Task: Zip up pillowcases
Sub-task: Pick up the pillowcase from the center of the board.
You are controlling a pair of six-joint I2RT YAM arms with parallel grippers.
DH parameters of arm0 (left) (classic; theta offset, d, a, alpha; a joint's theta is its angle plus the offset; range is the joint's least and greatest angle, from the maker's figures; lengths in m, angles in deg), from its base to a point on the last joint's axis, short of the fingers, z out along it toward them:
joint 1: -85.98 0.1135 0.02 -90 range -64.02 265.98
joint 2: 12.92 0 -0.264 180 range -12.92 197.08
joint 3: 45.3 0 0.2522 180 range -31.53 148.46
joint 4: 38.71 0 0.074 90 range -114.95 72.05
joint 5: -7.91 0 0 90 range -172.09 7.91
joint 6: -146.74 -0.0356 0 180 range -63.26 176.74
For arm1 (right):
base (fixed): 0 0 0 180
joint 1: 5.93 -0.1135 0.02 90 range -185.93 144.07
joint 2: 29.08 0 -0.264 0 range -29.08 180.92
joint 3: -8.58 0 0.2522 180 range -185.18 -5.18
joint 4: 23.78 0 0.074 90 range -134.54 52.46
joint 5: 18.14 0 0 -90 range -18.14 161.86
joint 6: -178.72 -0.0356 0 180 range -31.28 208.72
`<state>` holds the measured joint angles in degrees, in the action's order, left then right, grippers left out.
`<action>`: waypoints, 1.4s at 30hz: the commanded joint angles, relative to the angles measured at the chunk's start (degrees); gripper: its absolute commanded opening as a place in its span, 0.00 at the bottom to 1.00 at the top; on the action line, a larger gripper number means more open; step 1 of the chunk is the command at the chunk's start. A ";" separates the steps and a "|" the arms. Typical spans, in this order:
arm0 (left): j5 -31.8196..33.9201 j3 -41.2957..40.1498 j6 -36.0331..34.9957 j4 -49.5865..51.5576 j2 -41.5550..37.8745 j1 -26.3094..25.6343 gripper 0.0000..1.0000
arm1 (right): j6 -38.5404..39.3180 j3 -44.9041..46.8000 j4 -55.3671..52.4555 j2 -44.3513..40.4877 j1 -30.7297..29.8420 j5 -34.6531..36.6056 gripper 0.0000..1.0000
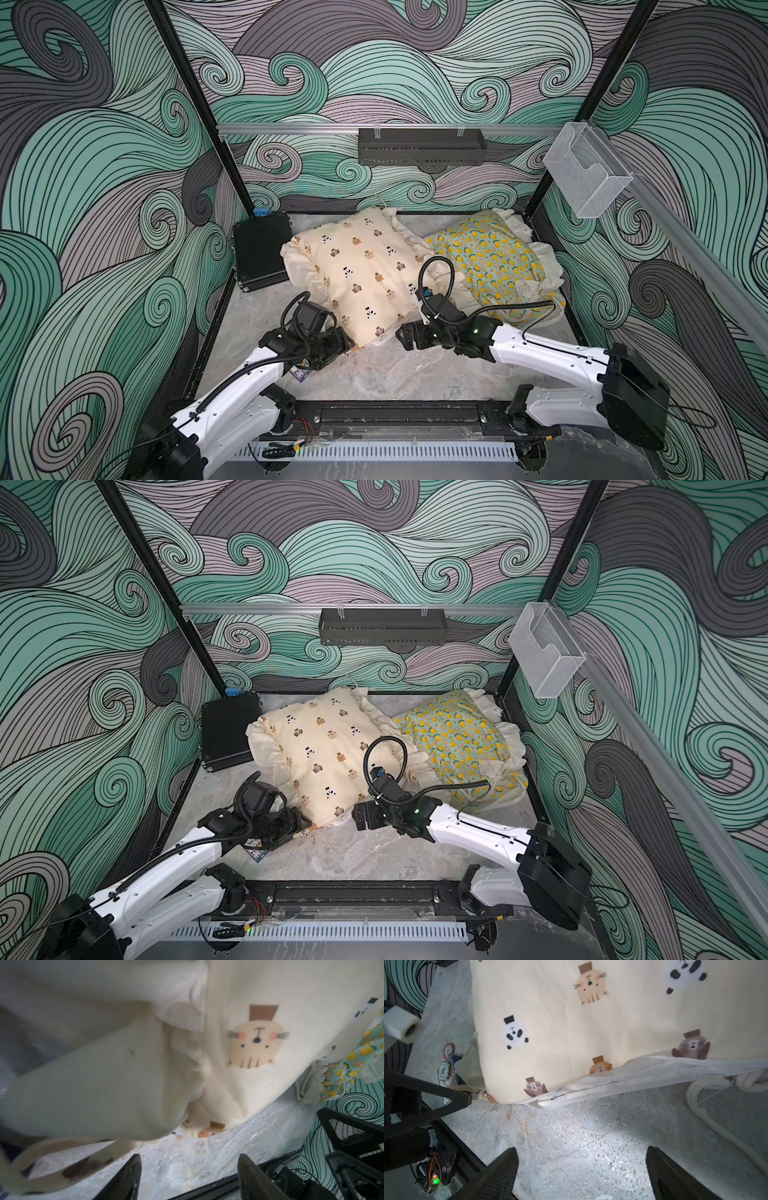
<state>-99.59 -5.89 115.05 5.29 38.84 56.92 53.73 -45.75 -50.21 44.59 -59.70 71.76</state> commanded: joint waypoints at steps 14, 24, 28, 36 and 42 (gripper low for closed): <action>2.33 -1.33 7.16 -17.38 10.75 -3.06 0.55 | -1.07 -1.17 4.02 1.48 -0.41 1.77 0.99; 3.12 -0.97 6.43 -18.24 14.41 -4.24 0.33 | -0.97 -1.43 4.39 2.22 -0.52 1.12 0.99; 3.70 -0.69 5.86 -17.27 14.31 -4.34 0.22 | -0.54 -1.69 4.27 2.27 -0.75 0.81 0.99; 2.32 0.16 6.29 -15.87 13.31 -4.30 0.04 | 0.08 -3.01 2.32 2.45 -3.09 1.30 0.99; 0.69 2.35 6.73 -13.09 11.87 -4.34 0.00 | 1.34 -4.40 -0.94 1.22 -5.52 2.38 0.99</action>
<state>-97.47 -6.17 121.47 -10.80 52.05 52.87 53.95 -48.07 -48.50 46.80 -64.21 72.31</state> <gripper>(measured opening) 0.064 0.993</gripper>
